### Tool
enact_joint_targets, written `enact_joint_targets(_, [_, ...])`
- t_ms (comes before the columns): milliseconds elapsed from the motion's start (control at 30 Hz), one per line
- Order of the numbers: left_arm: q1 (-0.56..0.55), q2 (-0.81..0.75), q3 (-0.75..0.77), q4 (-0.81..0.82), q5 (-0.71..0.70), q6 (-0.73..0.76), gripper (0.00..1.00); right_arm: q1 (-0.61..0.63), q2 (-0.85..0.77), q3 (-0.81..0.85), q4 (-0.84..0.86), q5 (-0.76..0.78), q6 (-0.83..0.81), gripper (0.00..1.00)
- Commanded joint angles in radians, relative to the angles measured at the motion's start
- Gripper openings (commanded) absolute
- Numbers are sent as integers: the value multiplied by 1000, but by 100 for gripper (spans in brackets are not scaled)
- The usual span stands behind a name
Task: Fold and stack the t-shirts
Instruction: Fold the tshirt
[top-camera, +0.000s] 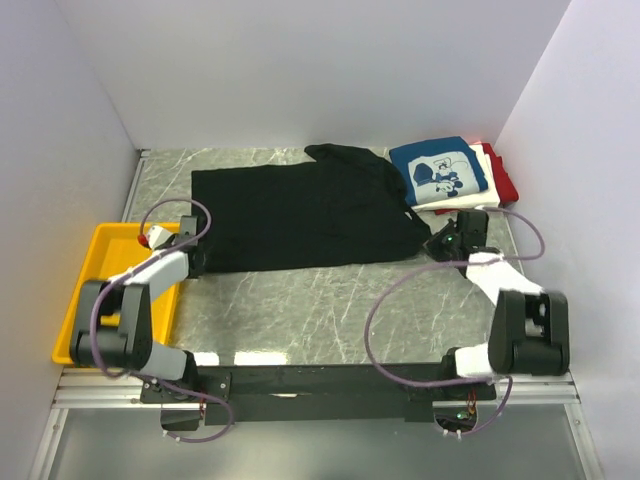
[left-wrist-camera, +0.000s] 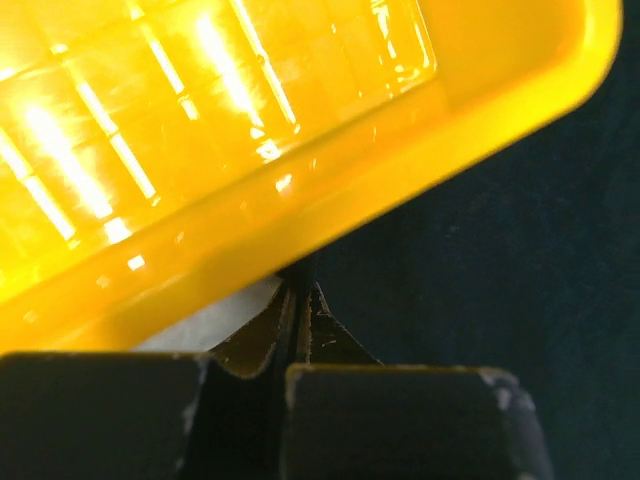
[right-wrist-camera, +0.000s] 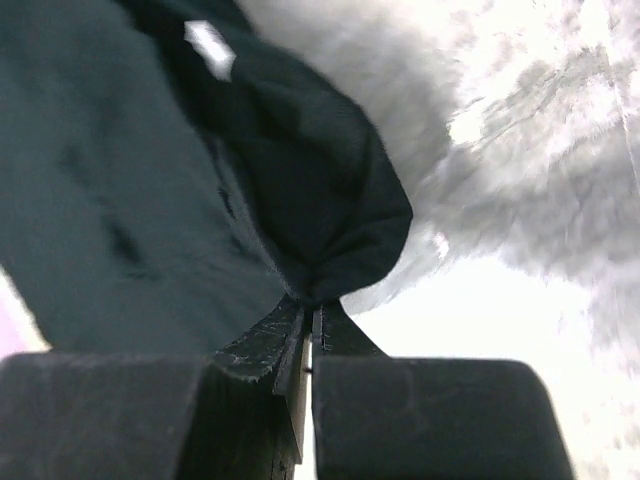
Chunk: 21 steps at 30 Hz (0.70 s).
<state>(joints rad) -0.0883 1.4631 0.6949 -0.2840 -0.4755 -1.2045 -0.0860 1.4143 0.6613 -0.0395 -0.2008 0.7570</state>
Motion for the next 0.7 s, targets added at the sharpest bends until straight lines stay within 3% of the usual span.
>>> enact_joint_targets(0, [-13,-130,-14,-64,17,13,1,-23,-190,23,-101,29,-27,0])
enact_joint_targets(233, [-56,-377,-44,-225,-12,-36,1,-47,-431,-43,-285,44,-50,0])
enact_joint_targets(533, [-71,-682,-156,-426,-2,-101,1,-64,-779,-92,-624,158,-22,0])
enact_joint_targets(667, [-105,-782,-193,-506,6,-162,1,-64,-946,-103,-775,138,30,0])
